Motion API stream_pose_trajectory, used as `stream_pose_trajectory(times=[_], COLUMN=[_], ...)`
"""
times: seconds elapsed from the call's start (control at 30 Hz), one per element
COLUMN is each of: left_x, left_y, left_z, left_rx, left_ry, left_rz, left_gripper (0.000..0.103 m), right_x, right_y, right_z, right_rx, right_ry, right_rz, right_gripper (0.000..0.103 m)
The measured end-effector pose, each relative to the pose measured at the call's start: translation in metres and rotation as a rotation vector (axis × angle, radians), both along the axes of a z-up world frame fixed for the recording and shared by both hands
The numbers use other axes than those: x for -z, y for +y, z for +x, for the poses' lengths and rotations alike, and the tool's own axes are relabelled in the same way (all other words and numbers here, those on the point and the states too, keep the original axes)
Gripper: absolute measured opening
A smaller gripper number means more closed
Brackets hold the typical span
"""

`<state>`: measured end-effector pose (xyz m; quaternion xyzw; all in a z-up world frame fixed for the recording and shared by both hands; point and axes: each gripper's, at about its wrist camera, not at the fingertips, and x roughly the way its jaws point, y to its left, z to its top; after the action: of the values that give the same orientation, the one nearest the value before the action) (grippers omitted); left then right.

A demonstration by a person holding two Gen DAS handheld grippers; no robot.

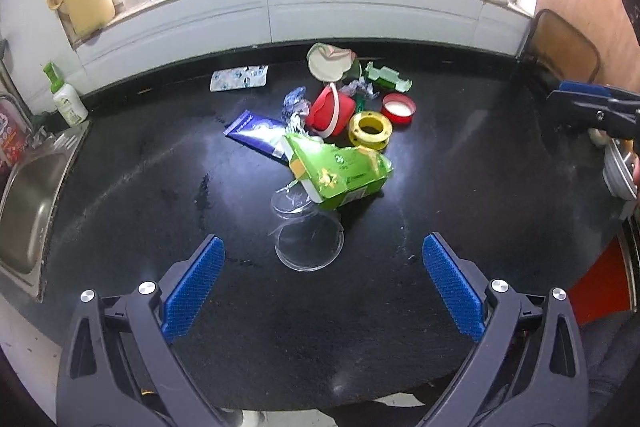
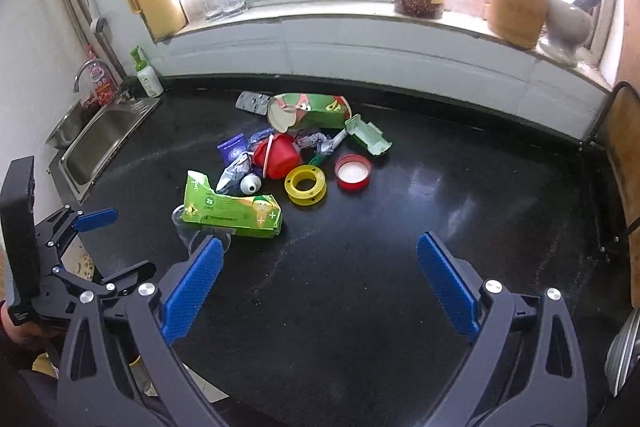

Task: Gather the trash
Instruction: 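Grasp the clear plastic cup with left tool while right tool grasps red cap, then carry cup and red cap to the black bin and release both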

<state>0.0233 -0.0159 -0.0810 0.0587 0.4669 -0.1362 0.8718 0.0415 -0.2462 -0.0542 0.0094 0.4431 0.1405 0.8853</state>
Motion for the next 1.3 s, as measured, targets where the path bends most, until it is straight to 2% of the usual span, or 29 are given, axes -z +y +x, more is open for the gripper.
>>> stream_pose_trajectory(times=[0.1,0.27,0.43,0.63,0.73,0.87,0.93,0.97,1.0,1.17,1.2,1.3], left_x=[0.021,0.068,0.097,0.113,0.117,0.114,0.111,0.11,0.109,0.105,0.104,0.098], left_y=[0.003,0.009,0.017,0.016,0.019,0.021,0.024,0.026,0.027,0.036,0.038,0.041], left_z=[0.008,0.027,0.045,0.06,0.067,0.071,0.074,0.075,0.075,0.074,0.073,0.065], left_rx=[-0.01,-0.033,-0.064,-0.054,-0.062,-0.052,-0.051,-0.054,-0.057,-0.102,-0.106,-0.112], left_ry=[0.002,0.042,0.045,0.048,0.056,0.035,0.03,0.03,0.04,0.062,0.06,0.066], left_rz=[-0.004,-0.011,-0.046,-0.028,-0.053,-0.033,-0.024,-0.02,-0.026,-0.033,-0.033,-0.028], left_gripper=[0.096,0.096,0.096,0.096,0.095,0.082,0.061,0.056,0.056,0.052,0.041,0.041], right_x=[0.019,0.069,0.119,0.157,0.167,0.168,0.166,0.164,0.162,0.161,0.16,0.153], right_y=[0.003,0.003,0.003,0.007,0.014,0.018,0.019,0.019,0.02,0.017,0.015,0.013], right_z=[0.015,0.058,0.1,0.141,0.159,0.179,0.183,0.183,0.184,0.183,0.181,0.173], right_rx=[-0.01,0.005,-0.004,-0.036,-0.067,-0.088,-0.102,-0.105,-0.111,-0.104,-0.098,-0.09], right_ry=[0.009,0.074,0.12,0.137,0.145,0.117,0.095,0.088,0.079,0.103,0.109,0.098], right_rz=[-0.013,-0.035,-0.099,-0.172,-0.179,-0.161,-0.156,-0.154,-0.152,-0.148,-0.139,-0.144], right_gripper=[0.094,0.094,0.094,0.094,0.094,0.092,0.083,0.07,0.048,0.049,0.049,0.049])
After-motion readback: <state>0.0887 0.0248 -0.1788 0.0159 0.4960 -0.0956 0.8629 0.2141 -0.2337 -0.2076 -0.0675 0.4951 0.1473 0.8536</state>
